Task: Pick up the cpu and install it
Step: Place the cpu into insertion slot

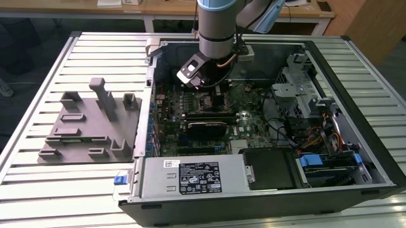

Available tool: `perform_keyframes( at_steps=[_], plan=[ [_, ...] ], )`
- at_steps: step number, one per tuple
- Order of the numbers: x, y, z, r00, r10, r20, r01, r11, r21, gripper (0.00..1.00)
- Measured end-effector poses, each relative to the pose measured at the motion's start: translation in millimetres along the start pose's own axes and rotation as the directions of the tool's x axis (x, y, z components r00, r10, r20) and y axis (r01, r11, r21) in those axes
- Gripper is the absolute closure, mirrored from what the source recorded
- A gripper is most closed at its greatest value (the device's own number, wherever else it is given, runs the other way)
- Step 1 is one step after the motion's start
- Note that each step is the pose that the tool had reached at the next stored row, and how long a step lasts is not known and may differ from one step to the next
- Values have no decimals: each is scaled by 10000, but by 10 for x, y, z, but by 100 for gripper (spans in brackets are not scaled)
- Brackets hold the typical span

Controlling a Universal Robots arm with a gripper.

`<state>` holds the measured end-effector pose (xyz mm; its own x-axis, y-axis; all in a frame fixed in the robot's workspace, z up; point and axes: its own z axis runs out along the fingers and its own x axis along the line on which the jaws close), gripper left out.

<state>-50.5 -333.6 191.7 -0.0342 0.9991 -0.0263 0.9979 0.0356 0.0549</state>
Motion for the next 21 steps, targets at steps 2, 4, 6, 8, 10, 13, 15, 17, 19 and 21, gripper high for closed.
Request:
perform_keyframes(
  at_steps=[2, 4, 6, 8, 10, 13, 15, 17, 19, 21],
  plan=[
    [0, 0, 1, 10000, 1, 2, -1, 10000, 1, 46],
    [0, 0, 2, 10000, 1, 0, -1, 10000, 0, 46],
    [0, 0, 3, 10000, 1, 0, -1, 10000, 0, 46],
    [1, 0, 5, 10000, 1, -4, -1, 10000, -4, 46],
    [1, 0, 6, 10000, 1, -5, -1, 10000, -4, 45],
    [0, 0, 5, 10000, 1, -1, -1, 10000, -1, 38],
    [1, -1, 5, 10000, 2, -6, -2, 10000, -1, 38],
    [2, 0, 3, 10000, 2, -12, -2, 10000, -2, 38],
    [1, 0, -6, 10000, 2, -12, -2, 10000, -1, 38],
    [1, 0, -14, 10000, 2, -24, -2, 10000, -1, 38]
  ],
)
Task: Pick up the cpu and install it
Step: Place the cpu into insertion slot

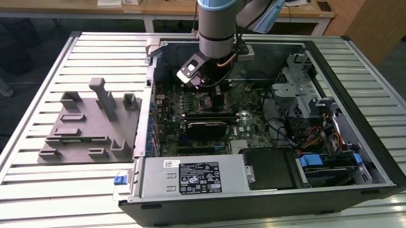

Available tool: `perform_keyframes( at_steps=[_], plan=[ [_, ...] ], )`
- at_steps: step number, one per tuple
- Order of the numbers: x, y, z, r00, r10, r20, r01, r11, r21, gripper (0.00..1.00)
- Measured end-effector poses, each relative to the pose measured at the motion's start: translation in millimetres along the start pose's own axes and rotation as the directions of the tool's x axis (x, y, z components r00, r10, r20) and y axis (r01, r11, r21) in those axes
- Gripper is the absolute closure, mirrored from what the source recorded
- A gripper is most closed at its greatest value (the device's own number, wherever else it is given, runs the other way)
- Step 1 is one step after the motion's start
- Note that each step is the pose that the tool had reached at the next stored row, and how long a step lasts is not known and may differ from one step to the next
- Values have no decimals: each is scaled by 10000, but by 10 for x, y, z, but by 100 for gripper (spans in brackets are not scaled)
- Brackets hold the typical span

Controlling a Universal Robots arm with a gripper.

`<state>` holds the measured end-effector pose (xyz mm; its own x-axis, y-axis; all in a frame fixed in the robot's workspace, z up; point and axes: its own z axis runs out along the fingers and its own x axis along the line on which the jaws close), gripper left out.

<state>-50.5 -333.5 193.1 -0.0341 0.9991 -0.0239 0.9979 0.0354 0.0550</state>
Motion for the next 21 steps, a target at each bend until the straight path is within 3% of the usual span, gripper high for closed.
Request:
perform_keyframes(
  at_steps=[2, 6, 16, 21],
  plan=[
    [0, 0, -1, 10000, 3, -63, -3, 10000, -4, 38],
    [0, 1, -4, 9999, 6, -107, -6, 10000, -5, 38],
    [-1, 2, -31, 9999, 7, -117, -7, 10000, -5, 38],
    [0, 2, -20, 10000, 9, -78, -9, 10000, -4, 38]
  ],
)
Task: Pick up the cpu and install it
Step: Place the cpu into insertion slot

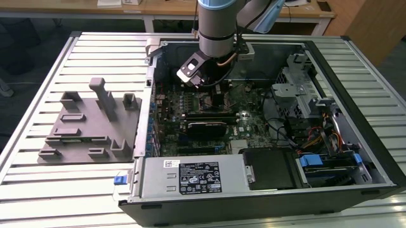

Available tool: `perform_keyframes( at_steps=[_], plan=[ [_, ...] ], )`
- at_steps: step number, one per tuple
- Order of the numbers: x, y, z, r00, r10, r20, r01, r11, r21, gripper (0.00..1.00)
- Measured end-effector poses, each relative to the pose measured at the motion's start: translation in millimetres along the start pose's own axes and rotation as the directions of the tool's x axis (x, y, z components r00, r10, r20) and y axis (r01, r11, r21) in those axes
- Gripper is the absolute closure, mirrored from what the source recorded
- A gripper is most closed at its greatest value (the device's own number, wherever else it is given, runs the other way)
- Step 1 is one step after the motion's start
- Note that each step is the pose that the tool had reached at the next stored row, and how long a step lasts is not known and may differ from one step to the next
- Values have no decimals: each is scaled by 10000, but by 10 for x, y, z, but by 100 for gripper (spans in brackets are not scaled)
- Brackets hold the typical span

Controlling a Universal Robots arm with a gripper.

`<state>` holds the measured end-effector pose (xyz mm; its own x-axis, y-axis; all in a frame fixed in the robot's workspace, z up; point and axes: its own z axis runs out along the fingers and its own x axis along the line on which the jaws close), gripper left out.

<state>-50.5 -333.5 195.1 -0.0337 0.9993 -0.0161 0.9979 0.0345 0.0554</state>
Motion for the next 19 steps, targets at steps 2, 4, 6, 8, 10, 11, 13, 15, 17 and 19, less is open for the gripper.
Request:
perform_keyframes(
  at_steps=[2, 4, 6, 8, 10, 11, 13, 15, 17, 19],
  plan=[
    [0, 0, 7, 10000, 7, 19, -7, 10000, 1, 38],
    [0, -1, 13, 10000, 9, 30, -9, 10000, 1, 38],
    [0, -1, 12, 10000, 9, 36, -9, 10000, 3, 38],
    [0, -1, 13, 10000, 9, 35, -9, 10000, 2, 38],
    [0, -1, 13, 10000, 10, 33, -10, 10000, 1, 38],
    [0, -1, 13, 10000, 9, 32, -9, 10000, 1, 38],
    [0, -1, 13, 10000, 10, 32, -10, 10000, 1, 40],
    [0, -1, 13, 10000, 10, 34, -10, 10000, 3, 46],
    [0, -1, 13, 10000, 10, 33, -10, 10000, 2, 47],
    [0, -1, 13, 10000, 10, 31, -10, 10000, 1, 47]
  ],
)
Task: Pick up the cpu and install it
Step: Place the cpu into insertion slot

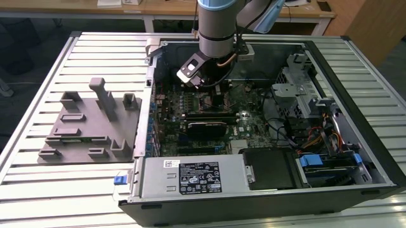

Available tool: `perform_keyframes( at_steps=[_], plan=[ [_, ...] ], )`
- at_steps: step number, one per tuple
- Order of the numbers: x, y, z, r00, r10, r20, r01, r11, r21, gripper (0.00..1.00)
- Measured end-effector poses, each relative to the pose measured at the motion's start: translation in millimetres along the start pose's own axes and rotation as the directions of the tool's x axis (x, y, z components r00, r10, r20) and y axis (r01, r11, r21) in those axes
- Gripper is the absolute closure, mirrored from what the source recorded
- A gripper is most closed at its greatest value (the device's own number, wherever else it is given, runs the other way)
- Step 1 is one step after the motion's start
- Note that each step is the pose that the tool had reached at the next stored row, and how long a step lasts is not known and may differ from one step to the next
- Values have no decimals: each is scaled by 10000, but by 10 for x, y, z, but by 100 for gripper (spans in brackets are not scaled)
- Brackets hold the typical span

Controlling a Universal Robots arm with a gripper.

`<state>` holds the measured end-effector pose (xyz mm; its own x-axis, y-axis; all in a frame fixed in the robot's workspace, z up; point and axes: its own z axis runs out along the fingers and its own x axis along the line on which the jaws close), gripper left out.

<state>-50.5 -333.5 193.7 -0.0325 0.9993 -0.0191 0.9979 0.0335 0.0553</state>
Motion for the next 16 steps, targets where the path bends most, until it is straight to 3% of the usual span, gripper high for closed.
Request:
perform_keyframes(
  at_steps=[16],
  plan=[
    [25, 0, 11, 10000, -2, 4, 2, 10000, 0, 47]
  ],
)
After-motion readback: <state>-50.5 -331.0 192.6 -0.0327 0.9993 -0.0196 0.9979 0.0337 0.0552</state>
